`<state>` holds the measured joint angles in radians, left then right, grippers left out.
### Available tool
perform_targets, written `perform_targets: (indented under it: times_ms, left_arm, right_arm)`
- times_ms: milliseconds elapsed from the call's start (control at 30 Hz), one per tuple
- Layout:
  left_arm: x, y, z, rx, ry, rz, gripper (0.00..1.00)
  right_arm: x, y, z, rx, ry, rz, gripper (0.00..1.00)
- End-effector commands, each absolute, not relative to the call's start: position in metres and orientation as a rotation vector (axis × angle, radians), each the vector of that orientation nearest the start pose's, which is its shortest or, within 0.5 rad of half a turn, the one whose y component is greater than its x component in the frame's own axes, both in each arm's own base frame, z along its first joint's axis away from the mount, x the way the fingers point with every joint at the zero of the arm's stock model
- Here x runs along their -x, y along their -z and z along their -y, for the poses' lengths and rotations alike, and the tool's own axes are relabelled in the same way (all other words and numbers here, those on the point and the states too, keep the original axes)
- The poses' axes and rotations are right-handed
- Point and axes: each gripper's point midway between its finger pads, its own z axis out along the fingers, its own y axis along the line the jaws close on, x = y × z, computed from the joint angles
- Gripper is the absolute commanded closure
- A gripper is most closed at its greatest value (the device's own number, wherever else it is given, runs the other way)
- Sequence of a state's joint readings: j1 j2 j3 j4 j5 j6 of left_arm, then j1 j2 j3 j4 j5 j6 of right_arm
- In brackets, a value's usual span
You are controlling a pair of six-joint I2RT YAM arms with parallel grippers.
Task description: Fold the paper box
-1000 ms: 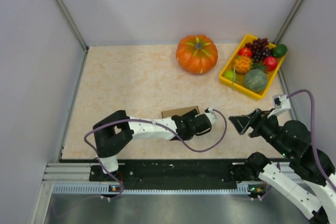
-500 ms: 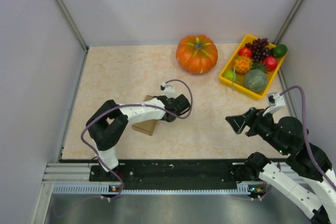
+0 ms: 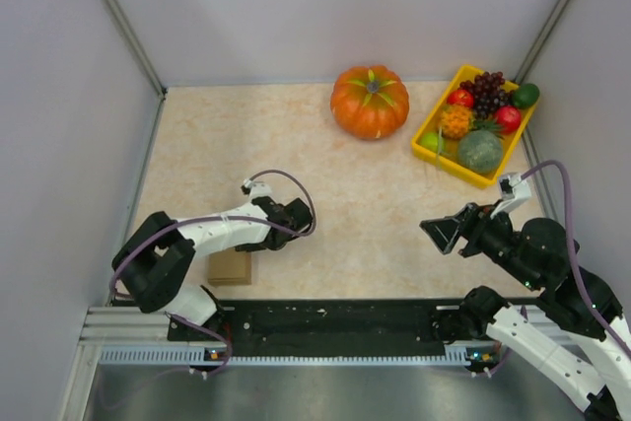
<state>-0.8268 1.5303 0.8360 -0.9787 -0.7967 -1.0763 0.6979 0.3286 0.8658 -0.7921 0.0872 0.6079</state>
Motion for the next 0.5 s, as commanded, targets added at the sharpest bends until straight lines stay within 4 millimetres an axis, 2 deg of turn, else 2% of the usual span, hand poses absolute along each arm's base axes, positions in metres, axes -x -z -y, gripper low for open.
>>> perform_targets:
  times_ms: [0,100,267,467]
  left_arm:
    - [-0.161,-0.029,0.059,0.376,-0.693,-2.62,0.62]
    - [-0.157,-0.03,0.056,0.378,-0.703,-2.631,0.63]
    - [-0.154,-0.029,0.06,0.335,-0.686,-2.648,0.66]
    - [-0.153,-0.037,0.067,0.279,-0.683,-2.618,0.66]
  right_arm:
    - [-0.136,-0.304,-0.129,0.054,-0.866,-1.839,0.26]
    - [-0.134,-0.305,-0.129,0.055,-0.874,-1.837,0.25]
    - [-0.133,-0.308,-0.128,0.054,-0.879,-1.825,0.25]
    - [-0.134,-0.302,-0.128,0.049,-0.873,-1.837,0.25]
